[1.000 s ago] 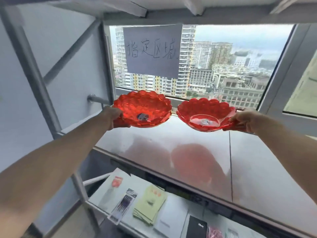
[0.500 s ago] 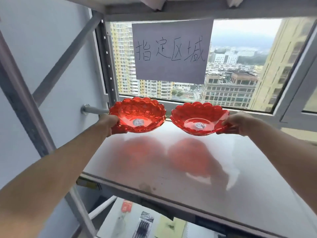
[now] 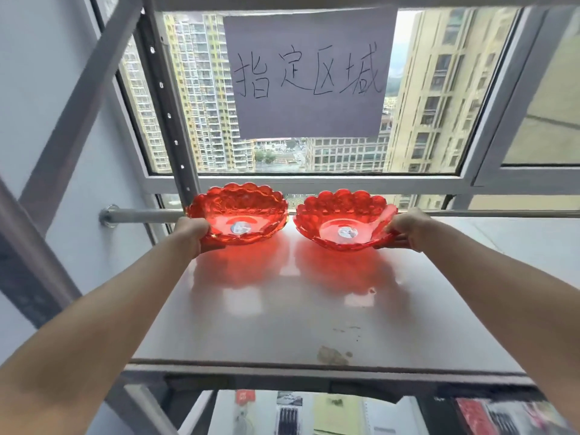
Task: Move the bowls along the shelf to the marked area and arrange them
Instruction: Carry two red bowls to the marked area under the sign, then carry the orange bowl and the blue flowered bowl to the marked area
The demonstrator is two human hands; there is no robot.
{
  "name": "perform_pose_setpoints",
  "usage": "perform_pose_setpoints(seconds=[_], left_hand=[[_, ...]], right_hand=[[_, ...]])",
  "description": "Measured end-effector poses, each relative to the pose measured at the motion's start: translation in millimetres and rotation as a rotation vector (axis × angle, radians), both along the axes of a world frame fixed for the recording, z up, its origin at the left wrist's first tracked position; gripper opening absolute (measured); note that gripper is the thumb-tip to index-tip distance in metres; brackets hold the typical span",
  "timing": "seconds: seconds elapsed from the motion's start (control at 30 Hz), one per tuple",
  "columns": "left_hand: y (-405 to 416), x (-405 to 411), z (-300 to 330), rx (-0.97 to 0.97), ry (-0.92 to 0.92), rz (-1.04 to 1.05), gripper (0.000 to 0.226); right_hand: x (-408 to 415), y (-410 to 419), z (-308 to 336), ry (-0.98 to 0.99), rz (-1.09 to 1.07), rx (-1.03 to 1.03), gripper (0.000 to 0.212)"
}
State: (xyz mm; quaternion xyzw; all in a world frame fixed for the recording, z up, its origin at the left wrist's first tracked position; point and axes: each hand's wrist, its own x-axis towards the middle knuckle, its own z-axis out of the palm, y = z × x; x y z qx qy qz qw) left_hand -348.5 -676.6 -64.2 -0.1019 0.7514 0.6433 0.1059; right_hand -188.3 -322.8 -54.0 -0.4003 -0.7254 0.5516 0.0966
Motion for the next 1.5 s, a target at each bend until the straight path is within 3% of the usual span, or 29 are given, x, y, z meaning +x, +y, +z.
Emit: perform_pose_setpoints(seconds=[0.53,0.63,0.73,0.83,0.93,1.03,1.13,1.3,1.4,1.5], left_hand=[[-15,-20,5,-0.195,-0.204,-0.197,0.012],[-16,-20,7,-0.260,-0.186,-0.252,0.025],[-19,-21,13,-0.406,-0.094,-0.261,0.042],[-21,-23,23,-0.596,0.087,-0.262,0.033],[-13,-20,41,-0.848,0.263,-0.292,0.030],[10,-10,59,-0.929,0.382,-0.377,0.032],[45,7,74,-1.035,0.526,-0.458,0.034],[138,60,90,-1.063,0.757,-0.672,0.030],[200,104,91,-1.014,0.862,-0.806,0.040],[265,159,87,-0.956,0.939,-0.891,0.032]], right_hand=[[-27,-1,-7,-0.138,-0.049,0.089,0.009],[-24,-2,-3,-0.178,-0.022,0.085,0.021],[-17,-2,3,-0.203,0.012,0.126,0.026],[-7,4,10,-0.186,0.014,0.201,0.032],[13,9,20,-0.244,0.036,0.496,0.040],[43,16,32,-0.370,0.061,0.799,0.038],[72,27,40,-0.436,0.037,0.972,0.031],[142,53,51,-0.517,-0.014,1.085,0.035],[195,75,54,-0.545,-0.039,1.142,0.034],[257,105,56,-0.592,-0.076,1.163,0.034]])
